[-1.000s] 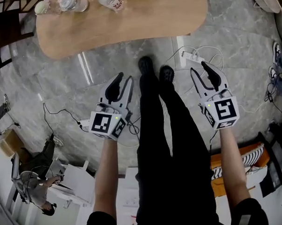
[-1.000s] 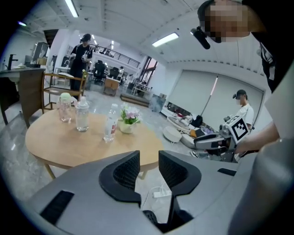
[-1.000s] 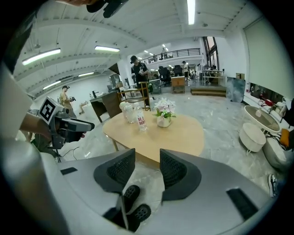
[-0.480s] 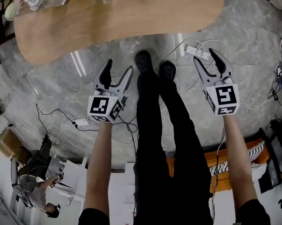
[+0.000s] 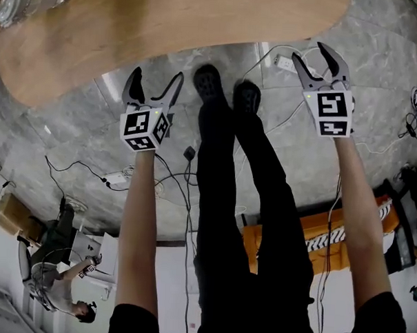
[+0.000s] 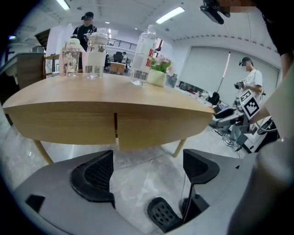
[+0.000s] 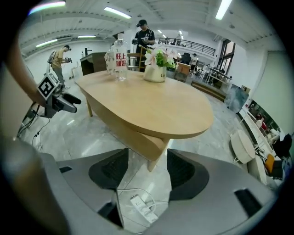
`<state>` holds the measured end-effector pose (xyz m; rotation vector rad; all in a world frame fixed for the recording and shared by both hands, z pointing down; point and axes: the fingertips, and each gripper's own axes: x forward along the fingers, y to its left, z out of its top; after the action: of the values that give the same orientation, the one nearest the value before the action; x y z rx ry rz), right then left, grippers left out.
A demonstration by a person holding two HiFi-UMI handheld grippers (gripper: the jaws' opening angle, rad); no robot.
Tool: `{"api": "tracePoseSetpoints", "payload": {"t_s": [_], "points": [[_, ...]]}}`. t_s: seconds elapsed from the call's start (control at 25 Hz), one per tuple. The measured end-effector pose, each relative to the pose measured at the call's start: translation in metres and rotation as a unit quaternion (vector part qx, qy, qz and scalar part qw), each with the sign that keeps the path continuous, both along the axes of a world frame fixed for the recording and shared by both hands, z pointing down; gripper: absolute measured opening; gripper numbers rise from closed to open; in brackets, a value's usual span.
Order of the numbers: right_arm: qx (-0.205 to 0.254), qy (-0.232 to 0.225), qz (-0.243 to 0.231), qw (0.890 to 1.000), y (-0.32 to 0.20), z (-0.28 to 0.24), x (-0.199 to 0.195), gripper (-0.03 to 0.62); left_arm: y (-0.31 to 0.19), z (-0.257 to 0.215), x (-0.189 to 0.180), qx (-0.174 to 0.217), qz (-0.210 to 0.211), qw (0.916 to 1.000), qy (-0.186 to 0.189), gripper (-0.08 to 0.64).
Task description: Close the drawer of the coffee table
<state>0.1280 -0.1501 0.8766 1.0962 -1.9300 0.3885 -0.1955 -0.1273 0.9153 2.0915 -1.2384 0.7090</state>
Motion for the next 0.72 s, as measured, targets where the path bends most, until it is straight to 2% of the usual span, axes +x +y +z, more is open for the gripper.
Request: {"api": "tracePoseSetpoints", "payload": {"t_s": [0.12, 0.28, 0.52, 0.72], "points": [[-0.001, 0.020, -0.016, 1.000, -0.007, 0.019, 0.001, 0.230, -0.019, 0.017, -0.015, 0.003, -0.014, 0.9997, -0.020, 0.472], [-0.006, 0.032, -0.019, 0.999, -0.015, 0.034, 0.003, 0.236, -0.037, 0.030, -0.025, 0.000, -0.022, 0.9994, -0.029, 0.477], [-0.002, 0.040, -0.031, 0.999, -0.029, 0.044, -0.004, 0.238, -0.056, 0.034, -0.013, 0.011, 0.009, 0.9995, -0.027, 0.483], [-0.002, 0.039, -0.039, 0.998, -0.038, 0.050, -0.012, 0.237, -0.059, 0.040, -0.008, 0.009, 0.009, 0.9995, -0.030, 0.485]]}}
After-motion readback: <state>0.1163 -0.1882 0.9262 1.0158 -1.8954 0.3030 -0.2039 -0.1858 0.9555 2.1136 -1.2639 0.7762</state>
